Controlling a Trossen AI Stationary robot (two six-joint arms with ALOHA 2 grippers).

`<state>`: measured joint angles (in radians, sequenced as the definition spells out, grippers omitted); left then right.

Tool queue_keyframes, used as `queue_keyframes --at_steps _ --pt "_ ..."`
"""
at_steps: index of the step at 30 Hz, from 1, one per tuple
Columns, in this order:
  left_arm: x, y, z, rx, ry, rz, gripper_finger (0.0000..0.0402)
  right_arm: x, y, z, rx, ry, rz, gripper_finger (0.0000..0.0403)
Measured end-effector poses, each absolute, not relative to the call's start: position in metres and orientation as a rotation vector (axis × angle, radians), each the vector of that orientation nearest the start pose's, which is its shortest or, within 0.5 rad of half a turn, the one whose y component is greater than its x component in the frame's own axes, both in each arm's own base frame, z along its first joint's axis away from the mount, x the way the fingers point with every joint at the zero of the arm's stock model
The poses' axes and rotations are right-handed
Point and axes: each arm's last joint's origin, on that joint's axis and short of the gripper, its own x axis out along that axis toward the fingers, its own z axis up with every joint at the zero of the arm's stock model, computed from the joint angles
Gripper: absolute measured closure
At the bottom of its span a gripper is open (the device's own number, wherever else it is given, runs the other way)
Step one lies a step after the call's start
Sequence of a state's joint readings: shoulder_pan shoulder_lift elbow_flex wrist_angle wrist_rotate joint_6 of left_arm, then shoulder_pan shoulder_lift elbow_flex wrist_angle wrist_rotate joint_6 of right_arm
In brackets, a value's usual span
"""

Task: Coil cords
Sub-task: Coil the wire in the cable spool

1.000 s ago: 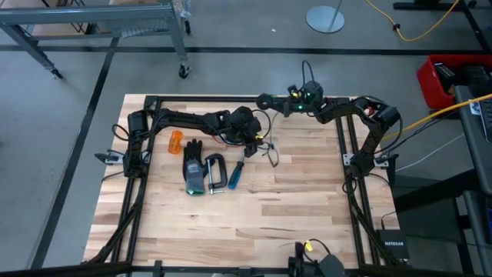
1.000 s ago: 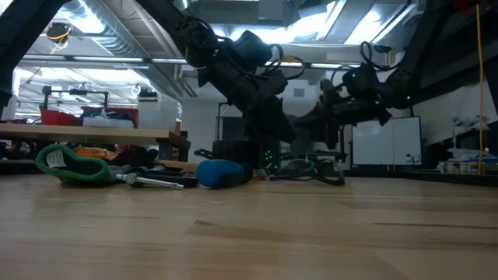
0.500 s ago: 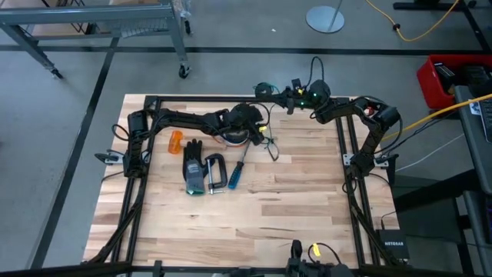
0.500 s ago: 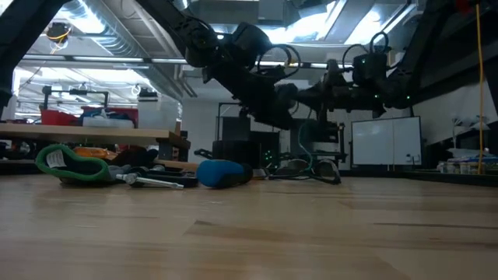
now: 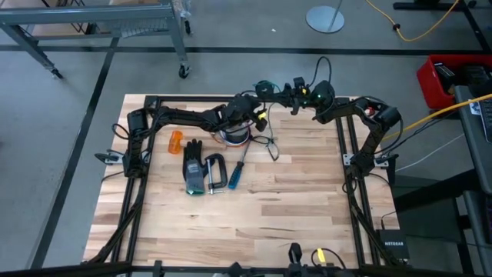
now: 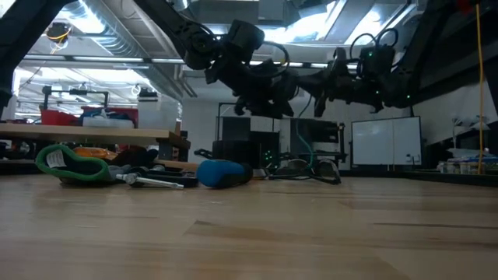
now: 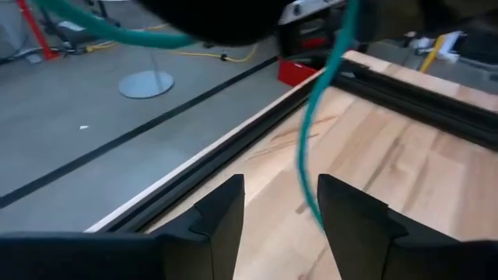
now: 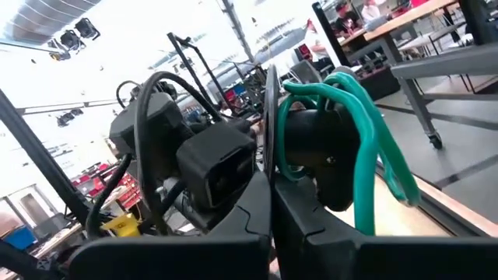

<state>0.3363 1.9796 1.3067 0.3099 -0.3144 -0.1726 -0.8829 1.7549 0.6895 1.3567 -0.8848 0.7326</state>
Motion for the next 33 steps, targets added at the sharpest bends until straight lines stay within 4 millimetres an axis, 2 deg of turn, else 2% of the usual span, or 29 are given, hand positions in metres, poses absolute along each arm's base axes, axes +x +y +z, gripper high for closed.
queue_keyframes --at_steps 6,14,21,25,30,33 --pt "0.424 0.152 0.206 -0.171 0.225 0.612 0.0245 0.221 -0.233 0.208 0.468 -0.200 0.092 0.0402" --pt "0.433 0.155 0.170 -0.183 0.236 0.620 0.0245 0.225 -0.226 0.211 0.456 -0.206 0.145 0.0402" --pt "0.434 0.155 0.169 -0.148 0.245 0.615 0.0247 0.225 -0.225 0.212 0.446 -0.208 0.158 0.0402" --pt "0.434 0.155 0.168 -0.131 0.260 0.612 0.0283 0.225 -0.225 0.212 0.445 -0.209 0.158 0.0402" --pt "0.435 0.149 0.168 -0.130 0.265 0.600 0.0377 0.225 -0.225 0.212 0.439 -0.213 0.160 0.0402" --pt "0.437 0.143 0.168 -0.147 0.259 0.590 0.0392 0.224 -0.225 0.213 0.435 -0.215 0.159 0.0402"
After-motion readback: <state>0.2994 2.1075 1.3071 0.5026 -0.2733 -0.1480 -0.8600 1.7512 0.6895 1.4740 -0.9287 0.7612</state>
